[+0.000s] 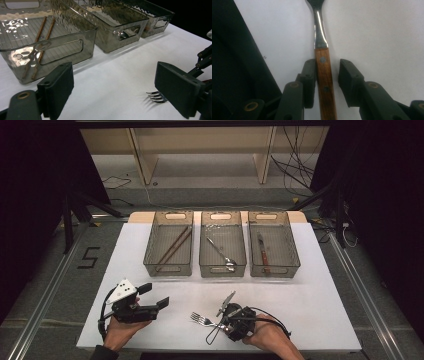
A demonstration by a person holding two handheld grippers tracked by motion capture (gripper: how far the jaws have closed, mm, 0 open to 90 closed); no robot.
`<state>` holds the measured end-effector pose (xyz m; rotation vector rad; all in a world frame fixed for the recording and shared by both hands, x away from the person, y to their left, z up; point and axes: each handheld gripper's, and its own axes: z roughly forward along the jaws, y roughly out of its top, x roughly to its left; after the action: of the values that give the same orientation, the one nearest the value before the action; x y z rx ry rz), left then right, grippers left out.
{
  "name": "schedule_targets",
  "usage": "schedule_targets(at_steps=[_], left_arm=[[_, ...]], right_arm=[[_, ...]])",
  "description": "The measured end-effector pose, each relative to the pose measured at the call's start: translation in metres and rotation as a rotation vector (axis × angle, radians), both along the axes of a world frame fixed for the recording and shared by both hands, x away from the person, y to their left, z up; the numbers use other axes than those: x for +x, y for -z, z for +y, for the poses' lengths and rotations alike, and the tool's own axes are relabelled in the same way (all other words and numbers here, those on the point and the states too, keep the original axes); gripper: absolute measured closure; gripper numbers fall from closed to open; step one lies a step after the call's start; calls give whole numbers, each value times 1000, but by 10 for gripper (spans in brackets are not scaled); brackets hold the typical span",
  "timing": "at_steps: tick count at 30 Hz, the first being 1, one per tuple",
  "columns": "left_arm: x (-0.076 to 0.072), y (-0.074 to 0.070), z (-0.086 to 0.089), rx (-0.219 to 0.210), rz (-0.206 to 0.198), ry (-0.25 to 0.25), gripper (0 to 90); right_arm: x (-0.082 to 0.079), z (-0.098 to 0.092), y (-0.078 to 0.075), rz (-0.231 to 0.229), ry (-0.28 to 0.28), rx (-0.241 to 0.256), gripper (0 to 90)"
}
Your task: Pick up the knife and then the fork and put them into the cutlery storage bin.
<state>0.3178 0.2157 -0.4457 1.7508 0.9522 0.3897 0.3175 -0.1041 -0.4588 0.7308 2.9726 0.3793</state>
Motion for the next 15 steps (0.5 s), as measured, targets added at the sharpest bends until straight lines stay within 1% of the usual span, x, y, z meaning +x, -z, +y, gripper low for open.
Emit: schedule_targets(at_steps=[2, 3, 6, 10, 11, 13, 15], left_arm=[[0, 0, 0, 0, 1, -1, 154], [0, 0, 0, 1, 1, 0, 154], [0, 0, 0, 0, 1, -1, 154], [0, 0, 0, 2, 2, 1, 154], [0, 0, 0, 2, 1, 1, 154], [0, 0, 0, 1, 2, 1, 154], [0, 0, 0, 1, 3, 1, 154]], right_arm=[[-1, 1, 0, -3, 0, 0, 687], [-1, 2, 0, -1, -1, -13, 698], [-1, 2, 0, 1, 1, -10, 734], [-1, 4, 0, 1, -6, -17, 757], [-1, 4, -1, 9, -6, -23, 768], [-2, 4, 0, 5, -7, -12, 771], [-1, 3, -1, 10, -8, -10, 773]])
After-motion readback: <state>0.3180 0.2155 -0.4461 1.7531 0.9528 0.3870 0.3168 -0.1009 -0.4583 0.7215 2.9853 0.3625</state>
